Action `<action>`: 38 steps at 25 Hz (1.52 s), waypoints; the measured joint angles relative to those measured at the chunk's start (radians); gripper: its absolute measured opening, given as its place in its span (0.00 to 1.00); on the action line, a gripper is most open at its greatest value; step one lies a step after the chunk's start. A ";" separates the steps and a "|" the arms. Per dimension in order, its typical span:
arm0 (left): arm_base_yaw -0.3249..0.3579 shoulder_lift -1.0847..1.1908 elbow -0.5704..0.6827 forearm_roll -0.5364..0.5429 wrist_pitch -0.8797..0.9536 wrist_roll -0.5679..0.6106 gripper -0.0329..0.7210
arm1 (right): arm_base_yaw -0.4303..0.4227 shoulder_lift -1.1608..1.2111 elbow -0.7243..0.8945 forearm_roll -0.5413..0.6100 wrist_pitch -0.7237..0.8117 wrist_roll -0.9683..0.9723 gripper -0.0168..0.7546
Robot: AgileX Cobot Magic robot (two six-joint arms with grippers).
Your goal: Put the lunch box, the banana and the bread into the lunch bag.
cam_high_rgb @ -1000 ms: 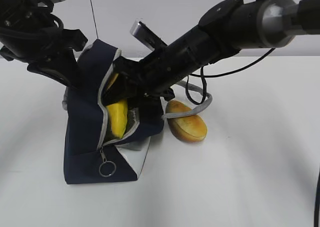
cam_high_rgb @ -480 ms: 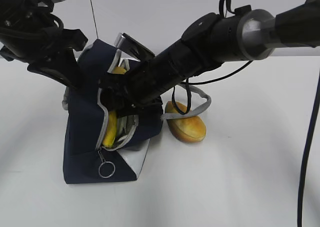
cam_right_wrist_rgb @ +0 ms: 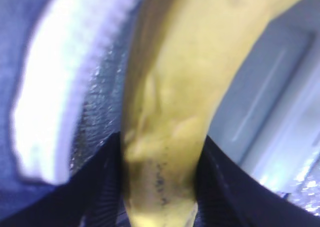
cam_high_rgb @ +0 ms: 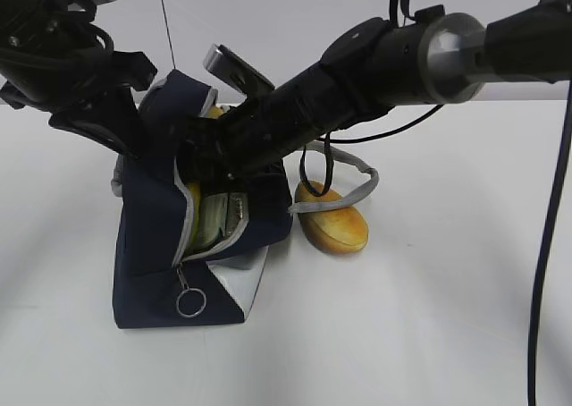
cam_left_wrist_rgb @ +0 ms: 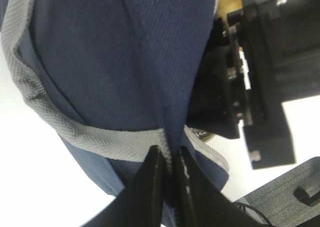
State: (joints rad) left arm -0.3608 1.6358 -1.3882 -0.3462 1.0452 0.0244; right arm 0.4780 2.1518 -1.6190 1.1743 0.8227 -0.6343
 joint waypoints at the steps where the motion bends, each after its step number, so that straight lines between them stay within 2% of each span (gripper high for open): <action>1: 0.000 0.000 0.000 0.000 0.000 0.000 0.06 | 0.000 0.007 0.000 0.005 0.008 -0.001 0.44; 4: 0.000 0.000 0.000 0.000 0.000 0.000 0.06 | 0.000 0.025 0.000 0.006 0.023 -0.001 0.44; 6: 0.000 0.000 0.000 0.000 0.000 0.000 0.06 | 0.000 0.027 0.000 0.006 0.024 -0.001 0.48; 7: 0.000 0.000 0.000 0.000 0.000 0.000 0.06 | 0.000 0.027 0.000 0.006 0.027 -0.001 0.52; 10: 0.000 0.000 0.000 0.000 0.000 0.000 0.06 | -0.002 0.027 -0.002 -0.015 0.042 -0.002 0.76; 12: 0.000 0.000 0.000 0.000 0.000 0.000 0.06 | -0.006 0.027 -0.021 -0.061 0.074 0.003 0.84; 16: 0.000 0.000 0.000 0.000 0.000 0.000 0.06 | -0.029 0.027 -0.093 -0.209 0.167 0.058 0.84; 21: 0.000 0.000 0.000 0.000 0.000 0.000 0.06 | -0.063 0.027 -0.257 -0.462 0.356 0.164 0.80; 27: 0.000 0.000 0.000 0.000 0.000 0.000 0.07 | -0.079 0.024 -0.397 -0.701 0.391 0.308 0.71; 30: 0.000 0.000 0.000 0.000 0.000 0.000 0.07 | -0.079 0.008 -0.389 -0.819 0.397 0.375 0.69; 33: 0.000 0.000 0.000 0.000 0.000 0.000 0.07 | -0.079 -0.054 -0.295 -0.921 0.397 0.422 0.69; 38: 0.000 0.000 0.000 0.000 0.000 0.000 0.07 | -0.081 -0.198 -0.059 -0.966 0.400 0.436 0.69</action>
State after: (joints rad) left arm -0.3608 1.6358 -1.3882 -0.3462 1.0452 0.0244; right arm 0.3973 1.9534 -1.6781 0.2084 1.2232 -0.1987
